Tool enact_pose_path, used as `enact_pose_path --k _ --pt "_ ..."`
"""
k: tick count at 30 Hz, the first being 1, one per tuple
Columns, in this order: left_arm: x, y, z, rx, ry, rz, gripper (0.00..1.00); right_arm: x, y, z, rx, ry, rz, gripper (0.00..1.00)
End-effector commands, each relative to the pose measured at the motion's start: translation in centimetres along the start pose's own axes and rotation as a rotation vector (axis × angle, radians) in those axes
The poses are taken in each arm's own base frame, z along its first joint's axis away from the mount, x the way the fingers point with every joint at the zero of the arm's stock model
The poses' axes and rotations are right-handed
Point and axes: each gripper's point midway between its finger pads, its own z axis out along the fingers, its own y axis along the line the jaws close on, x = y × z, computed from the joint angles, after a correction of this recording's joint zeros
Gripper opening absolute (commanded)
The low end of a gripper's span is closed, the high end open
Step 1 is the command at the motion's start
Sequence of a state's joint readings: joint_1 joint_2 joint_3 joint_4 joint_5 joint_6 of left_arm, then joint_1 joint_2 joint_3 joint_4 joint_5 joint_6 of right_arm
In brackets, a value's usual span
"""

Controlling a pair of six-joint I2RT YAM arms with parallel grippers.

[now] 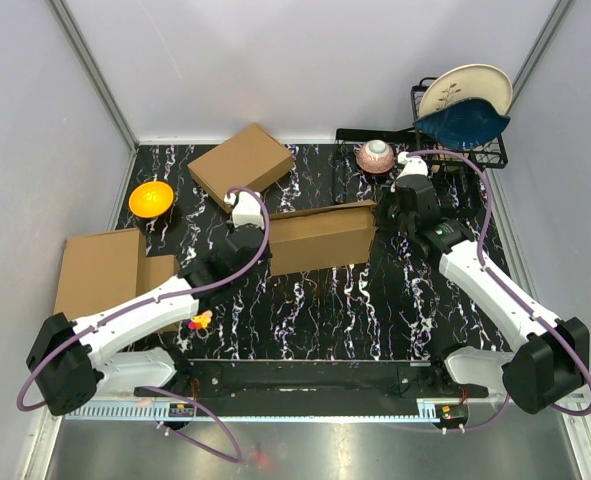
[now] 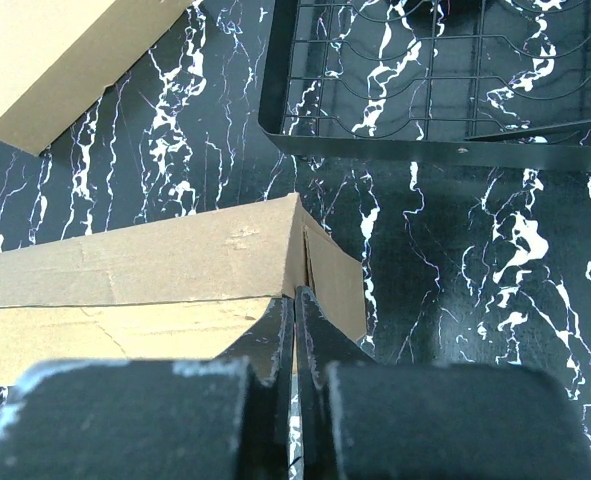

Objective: Fold the paper box
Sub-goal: Close the paper box at the center of the board.

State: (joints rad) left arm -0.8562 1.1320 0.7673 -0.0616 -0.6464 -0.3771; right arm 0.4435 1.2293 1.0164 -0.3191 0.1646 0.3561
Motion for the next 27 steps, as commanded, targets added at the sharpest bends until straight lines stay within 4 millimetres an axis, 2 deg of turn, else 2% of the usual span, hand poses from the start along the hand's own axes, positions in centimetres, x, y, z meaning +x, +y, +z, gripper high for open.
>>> enact_pose_path --k 1,7,11,15,20,27 --pt "2.4 -0.1 -0.8 0.054 0.093 0.067 0.29 4.6 -1.9 -0.2 0.077 0.174 -0.023 0.0" --pt "2.3 -3.2 -1.5 0.214 0.125 0.019 0.39 4.4 -1.8 -0.2 0.078 0.175 -0.017 0.0" --pt "1.6 -3.9 -1.9 0.248 0.122 -0.013 0.42 4.2 -1.7 -0.2 0.08 0.174 -0.012 0.0" --pt "0.5 -3.4 -2.2 0.224 0.088 -0.032 0.42 4.2 -1.7 -0.3 0.08 0.174 -0.011 0.0" --pt "-1.3 -1.7 -2.5 0.146 0.041 -0.03 0.42 4.1 -1.6 -0.3 0.078 0.174 -0.006 0.0" --pt "-2.2 0.0 -2.5 0.06 0.018 -0.026 0.46 4.0 -1.5 -0.4 0.075 0.173 -0.005 0.0"
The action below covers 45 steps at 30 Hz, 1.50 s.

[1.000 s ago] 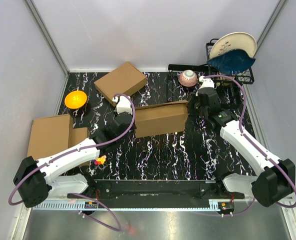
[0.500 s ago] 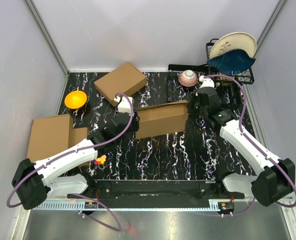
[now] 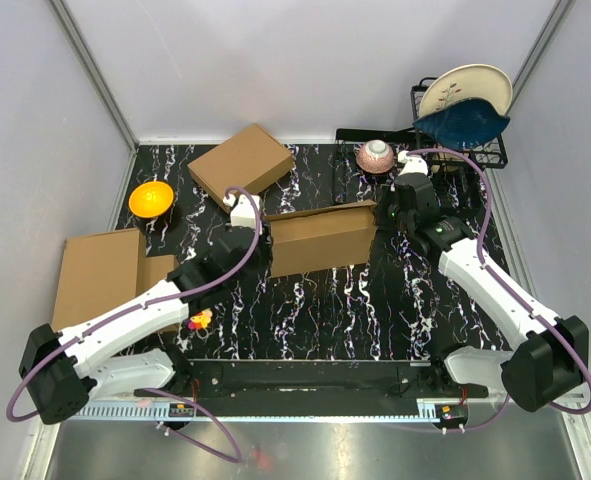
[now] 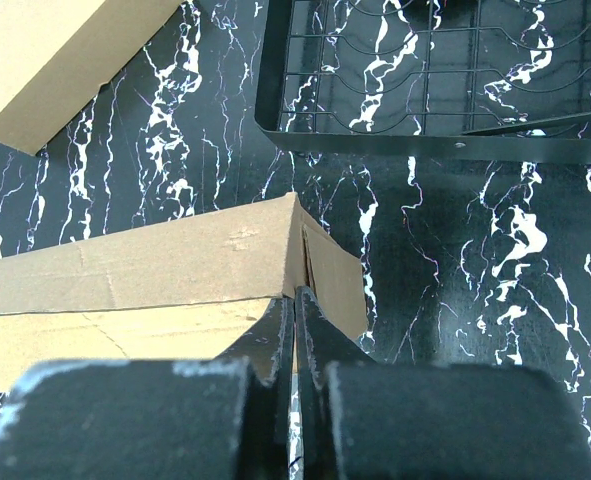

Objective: Fold the paper box
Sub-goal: Close the paper box at the center of the board.

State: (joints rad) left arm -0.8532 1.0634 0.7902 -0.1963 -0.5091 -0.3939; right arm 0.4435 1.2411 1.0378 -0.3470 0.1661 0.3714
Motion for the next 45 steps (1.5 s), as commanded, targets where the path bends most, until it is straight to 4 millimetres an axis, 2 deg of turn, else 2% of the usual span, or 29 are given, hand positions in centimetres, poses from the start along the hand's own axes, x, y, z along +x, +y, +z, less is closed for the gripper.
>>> enact_pose_path --k 1,9,15,18,27,34,40,45 --pt "-3.1 1.2 -0.9 -0.06 -0.079 -0.034 0.46 4.0 -1.6 -0.3 0.069 0.157 -0.018 0.0" --pt "-5.9 2.0 -0.7 -0.078 -0.129 -0.058 0.46 3.9 -1.5 -0.3 0.064 0.157 -0.011 0.0" --pt "-7.7 0.8 -0.5 -0.037 -0.155 -0.074 0.45 3.9 -1.4 -0.3 0.058 0.158 -0.01 0.0" --pt "-7.8 0.4 -0.1 -0.028 -0.149 -0.068 0.45 3.9 -1.4 -0.2 0.058 0.162 -0.01 0.0" --pt "-6.4 0.2 1.1 -0.022 -0.111 -0.053 0.4 3.8 -1.3 -0.2 0.055 0.16 -0.009 0.0" --pt "-7.2 0.5 1.5 -0.031 -0.127 -0.066 0.31 3.8 -1.2 -0.3 0.054 0.16 -0.01 0.0" --pt "-6.9 0.2 2.0 -0.021 -0.115 -0.06 0.26 3.9 -1.2 -0.4 0.054 0.162 -0.01 0.0" --pt "-7.1 -0.1 2.2 -0.009 -0.117 -0.058 0.17 3.9 -1.3 -0.4 0.054 0.164 -0.01 0.0"
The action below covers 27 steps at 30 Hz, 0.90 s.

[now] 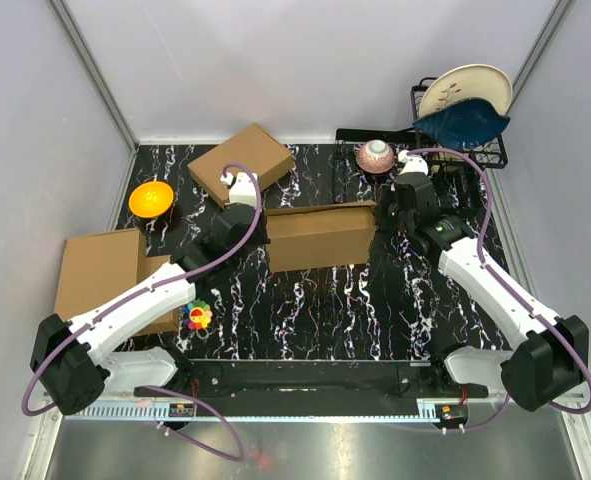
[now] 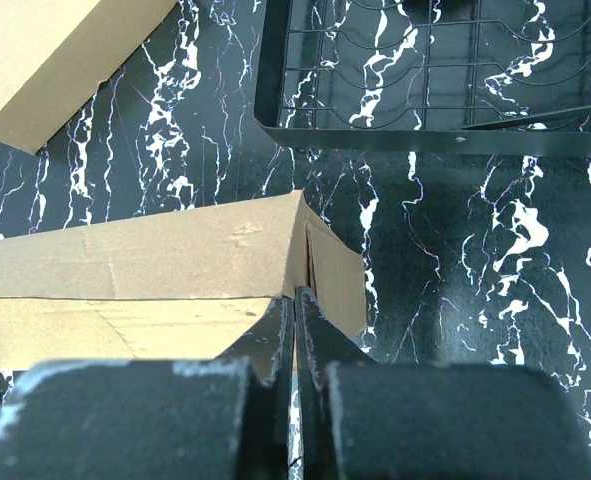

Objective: Fold the paper box
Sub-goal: Close the paper box at the center of the board.

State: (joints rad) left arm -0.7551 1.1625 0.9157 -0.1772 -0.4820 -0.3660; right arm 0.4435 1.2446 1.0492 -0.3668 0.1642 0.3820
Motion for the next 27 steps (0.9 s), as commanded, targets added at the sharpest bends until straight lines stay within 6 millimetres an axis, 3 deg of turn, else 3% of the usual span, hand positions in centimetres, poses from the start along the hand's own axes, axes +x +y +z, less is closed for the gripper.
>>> enact_pose_path --k 1,8,27 --pt "-3.0 -1.2 0.1 0.044 -0.073 -0.028 0.16 3.8 -1.4 -0.2 0.054 0.151 -0.016 0.0" --pt "-2.7 -1.5 0.0 0.065 -0.072 -0.028 0.0 4.2 -1.4 -0.2 0.054 0.159 -0.014 0.0" --pt "3.3 -1.7 0.5 0.086 0.003 -0.065 0.0 6.2 -2.3 -0.2 0.066 0.192 -0.014 0.0"
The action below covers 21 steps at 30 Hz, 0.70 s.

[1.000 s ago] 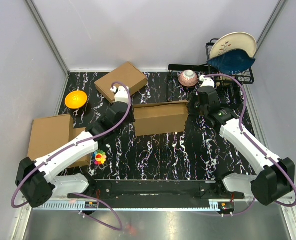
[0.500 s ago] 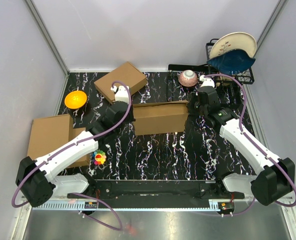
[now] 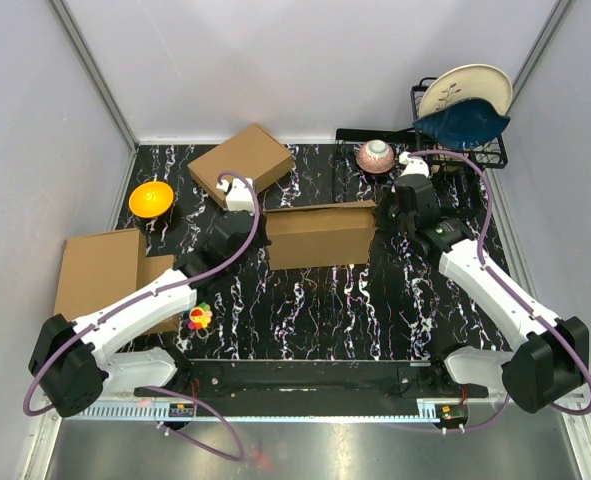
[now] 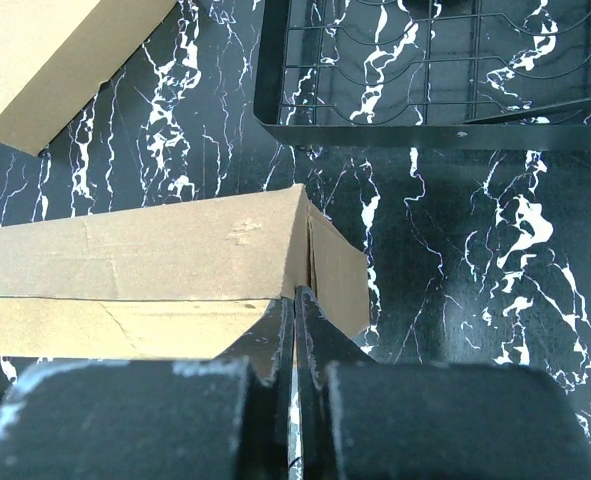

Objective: Fold the paper box
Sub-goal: Close the paper box at the center of the board.

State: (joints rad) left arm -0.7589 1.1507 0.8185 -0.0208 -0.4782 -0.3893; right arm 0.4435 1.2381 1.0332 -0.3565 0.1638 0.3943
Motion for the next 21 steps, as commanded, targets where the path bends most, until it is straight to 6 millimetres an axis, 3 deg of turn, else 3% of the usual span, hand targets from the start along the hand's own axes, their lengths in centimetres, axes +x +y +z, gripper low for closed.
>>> enact_pose_path --k 1,16,18,21 --pt "3.0 -1.1 -0.2 0.053 0.065 -0.019 0.0 6.1 -2.4 -0.2 0.07 0.198 -0.026 0.0" --pt "9.8 1.1 -0.1 -0.022 0.168 -0.026 0.0 9.2 -3.7 -0.2 0.091 0.253 -0.017 0.0" --pt "10.0 1.4 -0.1 -0.035 0.167 -0.022 0.0 9.1 -3.9 -0.6 0.099 0.242 -0.013 0.0" --pt "9.6 1.8 -0.2 -0.053 0.158 0.0 0.0 7.7 -3.8 -1.4 0.106 0.201 -0.006 0.17"
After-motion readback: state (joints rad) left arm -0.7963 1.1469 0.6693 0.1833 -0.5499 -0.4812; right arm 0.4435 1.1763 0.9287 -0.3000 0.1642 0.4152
